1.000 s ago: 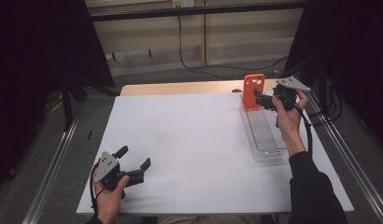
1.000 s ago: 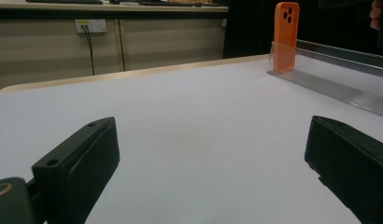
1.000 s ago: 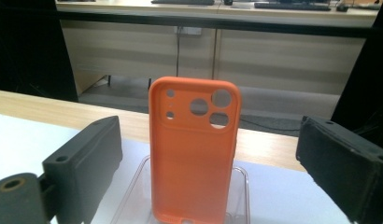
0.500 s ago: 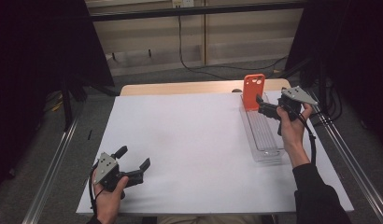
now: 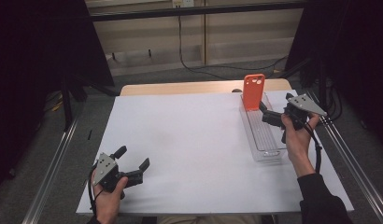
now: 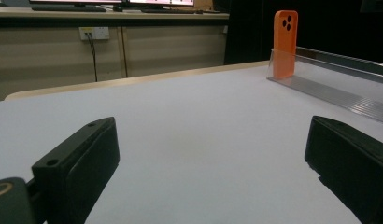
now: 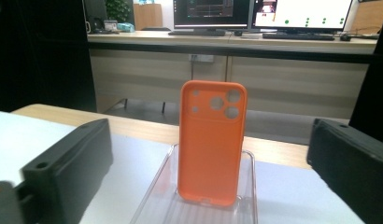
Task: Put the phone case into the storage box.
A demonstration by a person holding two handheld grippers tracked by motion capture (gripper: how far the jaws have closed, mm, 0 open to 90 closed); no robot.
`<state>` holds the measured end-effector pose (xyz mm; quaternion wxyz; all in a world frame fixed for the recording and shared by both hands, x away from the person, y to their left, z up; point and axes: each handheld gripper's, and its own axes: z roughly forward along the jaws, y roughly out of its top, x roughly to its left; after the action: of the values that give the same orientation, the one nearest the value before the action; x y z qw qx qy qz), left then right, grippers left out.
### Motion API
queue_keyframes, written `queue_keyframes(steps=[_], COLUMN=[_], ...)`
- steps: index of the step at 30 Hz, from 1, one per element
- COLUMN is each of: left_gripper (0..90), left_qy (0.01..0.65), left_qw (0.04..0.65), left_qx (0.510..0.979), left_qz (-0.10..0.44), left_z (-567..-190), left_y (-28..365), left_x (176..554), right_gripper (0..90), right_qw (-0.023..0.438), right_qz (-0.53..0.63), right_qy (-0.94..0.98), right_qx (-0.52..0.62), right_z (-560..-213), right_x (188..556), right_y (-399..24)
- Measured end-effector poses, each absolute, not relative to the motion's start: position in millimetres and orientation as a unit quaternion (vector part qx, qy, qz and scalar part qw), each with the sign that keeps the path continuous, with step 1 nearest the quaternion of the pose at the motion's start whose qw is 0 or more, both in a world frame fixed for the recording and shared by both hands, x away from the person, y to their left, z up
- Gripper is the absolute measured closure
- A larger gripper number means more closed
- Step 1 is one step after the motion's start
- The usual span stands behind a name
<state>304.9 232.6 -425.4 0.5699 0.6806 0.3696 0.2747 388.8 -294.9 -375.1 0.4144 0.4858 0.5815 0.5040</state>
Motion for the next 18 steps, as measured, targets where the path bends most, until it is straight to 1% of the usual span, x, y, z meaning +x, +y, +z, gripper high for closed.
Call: queue_keyframes(steps=[7,15,18], left_gripper=[2.9,2.9,2.9], left_qy=[0.372,0.372,0.375], left_qw=[0.572,0.571,0.573], left_qx=[0.678,0.678,0.675], left_qz=[0.275,0.275,0.275], left_z=[-425,-425,-425], left_y=[233,234,234], left_x=[304,304,304], right_gripper=[0.0,0.0,0.0], right_qw=[0.425,0.417,0.425], right_qz=[0.508,0.507,0.509], right_qy=[0.578,0.590,0.588], right_qx=[0.477,0.470,0.463], right_z=[-377,-381,-380], right_x=[376,360,353], right_y=[-295,-291,-288])
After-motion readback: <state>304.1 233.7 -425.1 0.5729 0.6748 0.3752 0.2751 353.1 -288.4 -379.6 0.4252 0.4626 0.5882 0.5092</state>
